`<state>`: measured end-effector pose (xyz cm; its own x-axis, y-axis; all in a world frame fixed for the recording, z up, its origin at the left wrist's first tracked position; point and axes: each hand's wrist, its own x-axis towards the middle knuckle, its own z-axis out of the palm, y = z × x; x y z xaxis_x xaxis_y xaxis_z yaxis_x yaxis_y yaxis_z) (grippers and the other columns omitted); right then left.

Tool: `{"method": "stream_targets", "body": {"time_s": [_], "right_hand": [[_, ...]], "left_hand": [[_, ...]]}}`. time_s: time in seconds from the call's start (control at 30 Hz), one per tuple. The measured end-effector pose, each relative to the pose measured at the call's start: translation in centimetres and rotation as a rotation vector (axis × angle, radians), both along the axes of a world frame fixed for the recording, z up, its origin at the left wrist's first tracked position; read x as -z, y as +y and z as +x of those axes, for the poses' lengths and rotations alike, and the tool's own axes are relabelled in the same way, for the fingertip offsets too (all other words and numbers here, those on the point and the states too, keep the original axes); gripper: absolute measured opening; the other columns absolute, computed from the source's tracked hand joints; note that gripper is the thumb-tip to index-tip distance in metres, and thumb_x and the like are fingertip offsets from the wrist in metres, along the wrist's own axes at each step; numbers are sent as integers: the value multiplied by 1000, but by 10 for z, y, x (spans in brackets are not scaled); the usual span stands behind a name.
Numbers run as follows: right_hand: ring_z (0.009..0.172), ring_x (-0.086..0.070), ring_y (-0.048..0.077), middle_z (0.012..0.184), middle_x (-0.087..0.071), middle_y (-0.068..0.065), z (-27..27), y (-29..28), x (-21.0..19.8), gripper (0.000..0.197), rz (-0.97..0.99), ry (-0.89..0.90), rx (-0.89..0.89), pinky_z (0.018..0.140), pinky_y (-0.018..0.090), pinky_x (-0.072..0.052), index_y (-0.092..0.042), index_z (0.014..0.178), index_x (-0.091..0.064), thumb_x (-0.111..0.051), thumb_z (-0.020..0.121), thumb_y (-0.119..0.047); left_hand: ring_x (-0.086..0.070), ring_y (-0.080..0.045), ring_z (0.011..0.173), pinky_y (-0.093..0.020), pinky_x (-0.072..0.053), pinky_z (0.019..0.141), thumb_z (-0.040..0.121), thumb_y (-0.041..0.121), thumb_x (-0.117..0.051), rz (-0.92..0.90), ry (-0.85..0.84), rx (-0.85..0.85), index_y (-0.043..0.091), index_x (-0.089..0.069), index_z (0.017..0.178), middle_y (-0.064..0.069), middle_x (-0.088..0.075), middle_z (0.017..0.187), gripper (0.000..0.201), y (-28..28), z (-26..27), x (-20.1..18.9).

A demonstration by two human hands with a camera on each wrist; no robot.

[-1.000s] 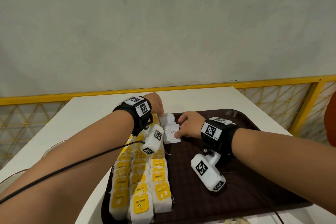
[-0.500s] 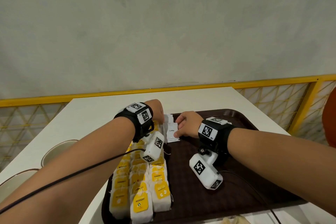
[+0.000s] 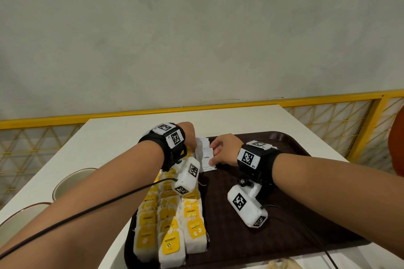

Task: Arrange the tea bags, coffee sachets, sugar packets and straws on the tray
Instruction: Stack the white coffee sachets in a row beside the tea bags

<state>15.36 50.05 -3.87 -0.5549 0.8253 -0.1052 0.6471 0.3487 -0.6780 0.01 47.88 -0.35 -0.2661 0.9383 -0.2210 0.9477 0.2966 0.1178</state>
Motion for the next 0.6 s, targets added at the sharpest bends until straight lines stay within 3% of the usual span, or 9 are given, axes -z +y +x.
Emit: {"method": "stream_targets", "body": {"time_s": [0.13,0.27,0.4,0.5,0.6], "right_hand": [[79,-62,17,80,-62,-4,1,-2,-3,54,-13,16,-1,82,31,-55,-11,115,-61,-86,67,-14],[72,-64,18,77,-64,0,5,-4,-4,49,-50,61,4,72,29,-58,-11,109,-60,-85,67,-9],[81,-66,24,92,-68,11,9,-2,-7,45,-87,137,46,78,33,-58,-6,110,-63,-82,70,-5],[86,-66,23,101,-66,9,10,2,-4,49,-85,143,59,86,36,-56,-3,116,-63,-83,71,-10],[102,-64,20,115,-67,9,8,3,1,58,-39,85,34,94,29,-50,-6,124,-61,-83,72,-19]], "left_hand": [[-61,-24,103,-30,-49,87,88,28,-65,11,0,-13,3,-66,111,-11,-66,113,34,-1,-2,3],[-60,-23,109,-31,-49,92,87,29,-66,49,-25,-20,4,-67,112,-10,-65,115,36,-4,-7,1],[-59,-25,112,-31,-46,94,89,23,-63,125,-86,-57,1,-67,113,-12,-65,118,33,-8,-19,-6],[-59,-25,110,-33,-48,96,87,22,-66,154,-115,-101,2,-68,112,-11,-66,116,32,-8,-27,-7],[-60,-24,108,-34,-49,94,86,23,-66,174,-139,-118,4,-69,110,-10,-67,114,31,-5,-28,-3]]}}
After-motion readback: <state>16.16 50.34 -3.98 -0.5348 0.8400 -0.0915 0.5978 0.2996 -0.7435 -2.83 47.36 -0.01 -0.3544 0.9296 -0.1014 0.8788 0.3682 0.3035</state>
